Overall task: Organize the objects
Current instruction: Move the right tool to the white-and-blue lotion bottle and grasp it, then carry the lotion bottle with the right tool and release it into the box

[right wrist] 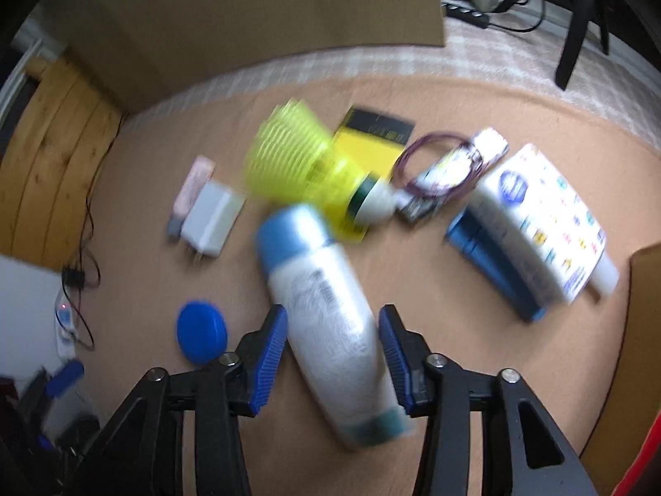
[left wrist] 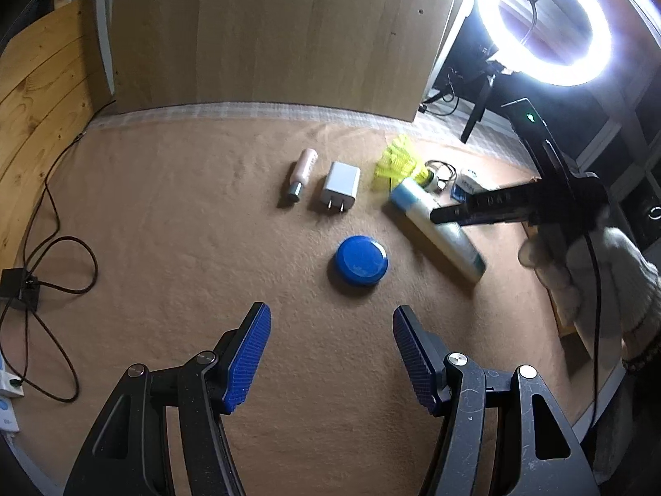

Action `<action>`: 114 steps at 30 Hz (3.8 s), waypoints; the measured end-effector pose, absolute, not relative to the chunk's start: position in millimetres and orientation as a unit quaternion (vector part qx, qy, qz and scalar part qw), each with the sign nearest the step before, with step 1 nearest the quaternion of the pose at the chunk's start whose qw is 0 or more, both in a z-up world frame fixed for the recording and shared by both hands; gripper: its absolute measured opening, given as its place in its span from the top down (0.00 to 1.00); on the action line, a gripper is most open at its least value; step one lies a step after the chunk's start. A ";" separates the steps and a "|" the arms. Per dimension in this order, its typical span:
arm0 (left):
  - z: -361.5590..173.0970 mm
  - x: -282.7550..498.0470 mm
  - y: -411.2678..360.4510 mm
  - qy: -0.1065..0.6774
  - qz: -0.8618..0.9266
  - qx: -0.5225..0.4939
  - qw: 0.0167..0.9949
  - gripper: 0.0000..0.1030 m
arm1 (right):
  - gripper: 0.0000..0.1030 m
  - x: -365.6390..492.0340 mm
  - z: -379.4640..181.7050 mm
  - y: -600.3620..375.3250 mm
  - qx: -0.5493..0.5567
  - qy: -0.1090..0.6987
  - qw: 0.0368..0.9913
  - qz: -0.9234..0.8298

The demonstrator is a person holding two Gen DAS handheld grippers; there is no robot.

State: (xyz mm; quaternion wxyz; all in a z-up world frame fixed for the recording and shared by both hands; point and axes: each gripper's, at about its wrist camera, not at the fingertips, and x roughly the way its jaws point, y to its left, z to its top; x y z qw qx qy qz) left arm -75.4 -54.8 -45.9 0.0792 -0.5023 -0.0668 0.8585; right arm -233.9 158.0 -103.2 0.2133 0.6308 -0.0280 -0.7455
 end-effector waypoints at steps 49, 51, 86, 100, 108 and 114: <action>-127.6 -185.4 72.5 -0.067 0.791 -0.571 0.211 0.48 | 0.65 -222.6 -128.5 181.4 0.634 -0.168 0.236 -0.717; -124.4 -181.4 74.4 -0.070 0.791 -0.570 0.211 0.48 | 0.65 -217.6 -124.9 185.3 0.630 -0.173 0.235 -0.719; -59.9 -201.6 355.9 0.026 0.784 -0.533 0.317 0.49 | 0.65 -210.3 -61.4 438.5 0.569 -0.215 0.115 -0.785; -80.4 -218.6 369.2 0.031 0.778 -0.549 0.303 0.49 | 0.63 -229.7 -83.9 452.7 0.583 -0.220 0.107 -0.775; -66.8 -211.4 355.7 0.028 0.785 -0.540 0.303 0.38 | 0.58 -220.2 -77.1 464.2 0.570 -0.229 0.088 -0.784; -43.1 -196.1 326.2 0.030 0.802 -0.515 0.302 0.38 | 0.58 -207.1 -60.6 461.6 0.549 -0.226 0.081 -0.801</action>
